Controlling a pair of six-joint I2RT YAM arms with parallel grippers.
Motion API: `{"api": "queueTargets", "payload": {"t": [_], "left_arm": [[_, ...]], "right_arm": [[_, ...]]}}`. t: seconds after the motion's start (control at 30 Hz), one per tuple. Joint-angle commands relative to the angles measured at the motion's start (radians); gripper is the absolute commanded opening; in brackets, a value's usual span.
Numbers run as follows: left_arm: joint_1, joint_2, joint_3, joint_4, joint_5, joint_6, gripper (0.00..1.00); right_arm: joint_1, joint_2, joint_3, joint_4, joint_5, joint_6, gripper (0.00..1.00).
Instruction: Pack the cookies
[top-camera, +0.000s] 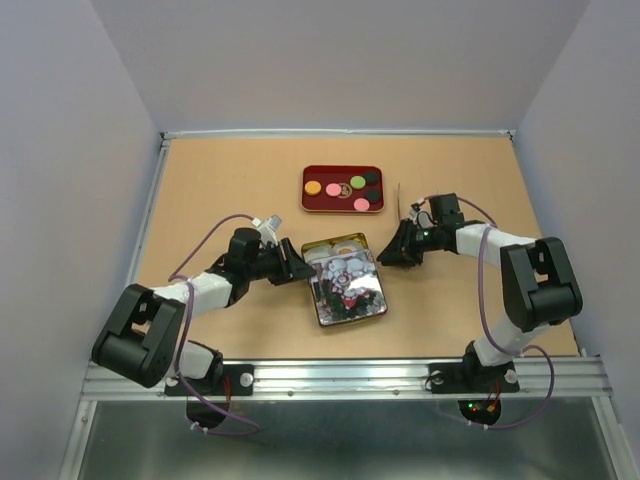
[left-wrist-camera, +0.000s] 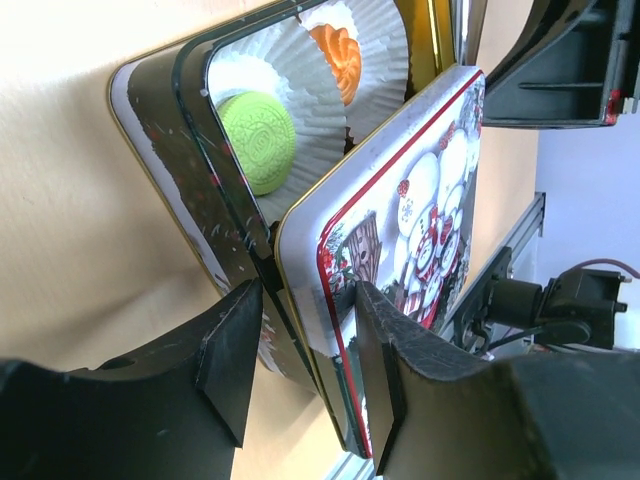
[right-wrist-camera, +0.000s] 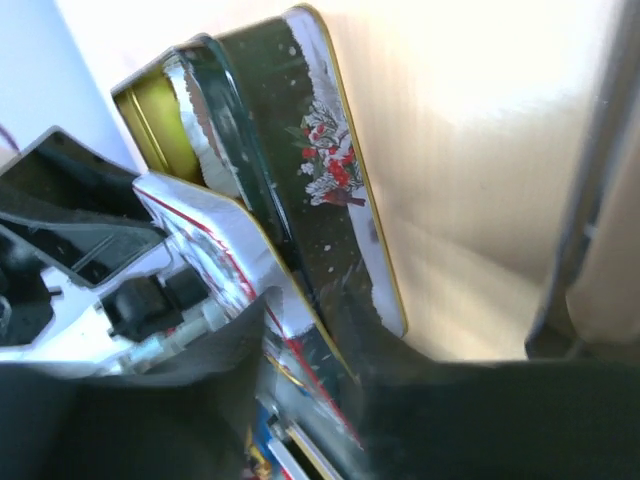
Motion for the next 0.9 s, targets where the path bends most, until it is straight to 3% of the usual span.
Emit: {"api": "queueTargets", "payload": {"t": [0.0,0.13,0.3,0.4,0.5,0.53,0.67,0.73,0.87], "left_arm": [[-0.004,0.031,0.019,-0.053,-0.065,0.018,0.5],[-0.004,0.034,0.019,-0.055,-0.068,0.018,0.5],[-0.003,0.034,0.02,-0.055,-0.067,0.019,0.51],[-0.003,0.035,0.02,-0.054,-0.068,0.018,0.51],[-0.003,0.04,0.019,-0.05,-0.068,0.016,0.51],[-0.003,0.04,0.019,-0.05,-0.068,0.016,0.51],[-0.004,0.038,0.015,-0.046,-0.067,0.016,0.5],[-0.004,0.037,0.014,-0.044,-0.067,0.015,0.5],[-0.004,0.029,0.011,-0.04,-0.065,0.013,0.5]], "right_arm": [[0.008,-0.119,0.082,-0.084,0.123,-0.036,0.55],[0.008,-0.222,0.102,-0.174,0.216,-0.038,0.74],[0.008,-0.348,0.05,-0.263,0.175,-0.021,0.75],[0.067,-0.437,-0.013,-0.32,0.16,-0.016,0.66],[0.171,-0.52,-0.065,-0.342,0.201,0.039,0.42],[0.205,-0.54,-0.075,-0.343,0.242,0.059,0.29],[0.411,-0.604,-0.142,-0.346,0.354,0.192,0.05],[0.478,-0.603,-0.168,-0.345,0.429,0.229,0.0],[0.604,-0.587,-0.201,-0.345,0.518,0.312,0.0]]}}
